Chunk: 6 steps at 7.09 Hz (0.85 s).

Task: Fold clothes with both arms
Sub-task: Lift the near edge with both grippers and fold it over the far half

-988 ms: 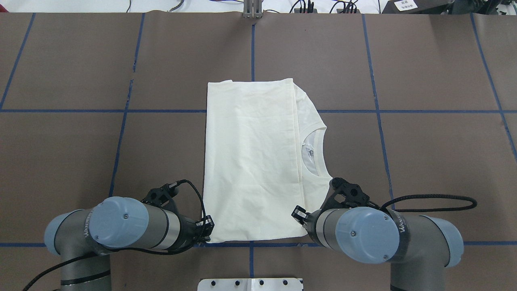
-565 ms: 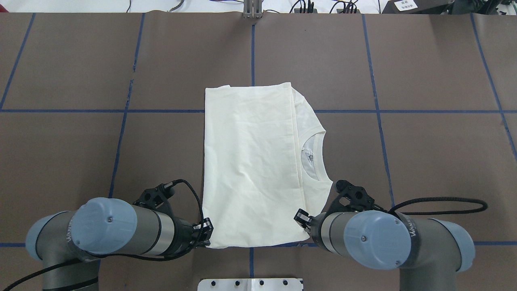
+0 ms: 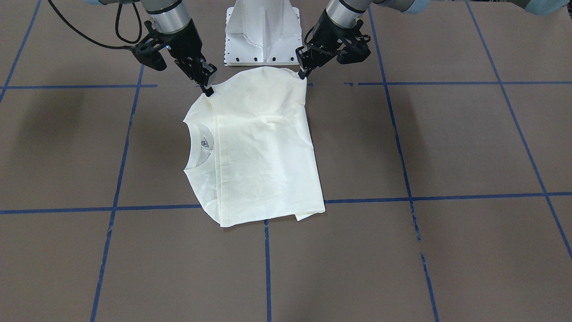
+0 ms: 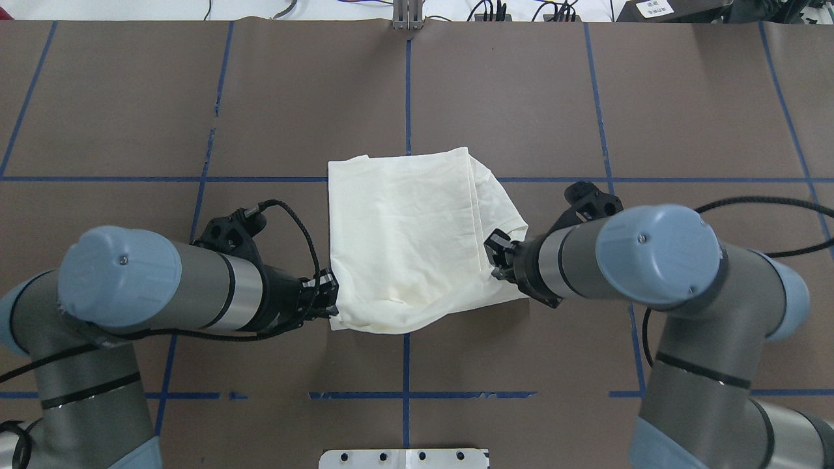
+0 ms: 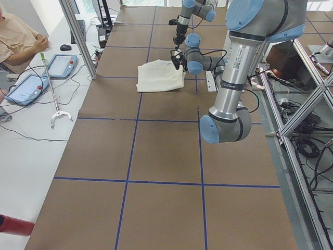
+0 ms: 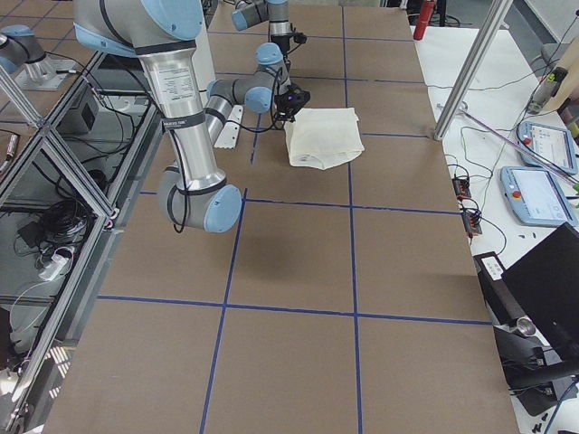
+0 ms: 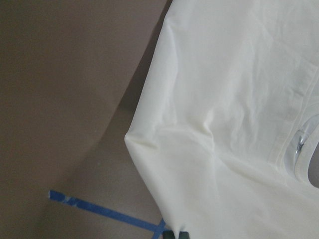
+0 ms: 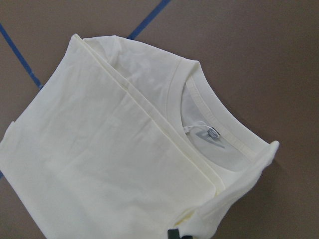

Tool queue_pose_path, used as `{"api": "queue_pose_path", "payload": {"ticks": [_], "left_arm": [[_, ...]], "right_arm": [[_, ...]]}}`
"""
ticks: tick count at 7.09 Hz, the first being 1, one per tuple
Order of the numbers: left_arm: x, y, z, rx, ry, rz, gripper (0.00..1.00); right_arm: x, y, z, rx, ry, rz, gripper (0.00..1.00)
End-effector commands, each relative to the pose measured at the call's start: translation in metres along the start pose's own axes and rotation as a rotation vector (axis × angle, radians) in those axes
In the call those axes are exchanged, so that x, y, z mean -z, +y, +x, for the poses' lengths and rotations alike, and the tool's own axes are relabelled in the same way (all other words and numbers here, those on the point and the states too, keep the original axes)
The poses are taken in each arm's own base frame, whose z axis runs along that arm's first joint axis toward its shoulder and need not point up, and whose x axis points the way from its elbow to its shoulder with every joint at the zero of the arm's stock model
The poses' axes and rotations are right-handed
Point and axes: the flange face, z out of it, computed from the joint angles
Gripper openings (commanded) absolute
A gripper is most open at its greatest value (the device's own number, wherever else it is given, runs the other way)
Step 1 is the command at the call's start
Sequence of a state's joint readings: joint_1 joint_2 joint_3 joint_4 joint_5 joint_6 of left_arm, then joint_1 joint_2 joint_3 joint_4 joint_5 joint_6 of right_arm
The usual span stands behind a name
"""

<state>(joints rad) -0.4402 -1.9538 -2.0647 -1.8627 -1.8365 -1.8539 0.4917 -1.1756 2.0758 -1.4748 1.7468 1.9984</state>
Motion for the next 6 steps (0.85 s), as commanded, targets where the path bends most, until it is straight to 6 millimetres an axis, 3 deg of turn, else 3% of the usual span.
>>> {"api": "queue_pose_path", "payload": {"ticks": [1, 2, 3, 4, 6], "left_arm": [[-0.018, -0.059, 0.031, -0.029, -0.011, 0.095, 0.0], [-0.03, -0.081, 0.034, -0.045, -0.031, 0.125, 0.0], [-0.049, -0.09, 0.031, -0.059, -0.063, 0.136, 0.0], [-0.061, -0.096, 0.036, -0.072, -0.079, 0.142, 0.0], [-0.071, -0.138, 0.047, -0.105, -0.074, 0.191, 0.0]], "right_arm": [[-0.031, -0.062, -0.049, 0.003, 0.031, 0.071, 0.0], [-0.06, -0.07, -0.072, -0.002, 0.062, 0.09, 0.0], [-0.081, -0.074, -0.087, -0.003, 0.064, 0.093, 0.0], [-0.098, -0.092, -0.09, -0.011, 0.048, 0.103, 0.0], [-0.128, -0.108, -0.112, -0.011, 0.086, 0.122, 0.0]]}}
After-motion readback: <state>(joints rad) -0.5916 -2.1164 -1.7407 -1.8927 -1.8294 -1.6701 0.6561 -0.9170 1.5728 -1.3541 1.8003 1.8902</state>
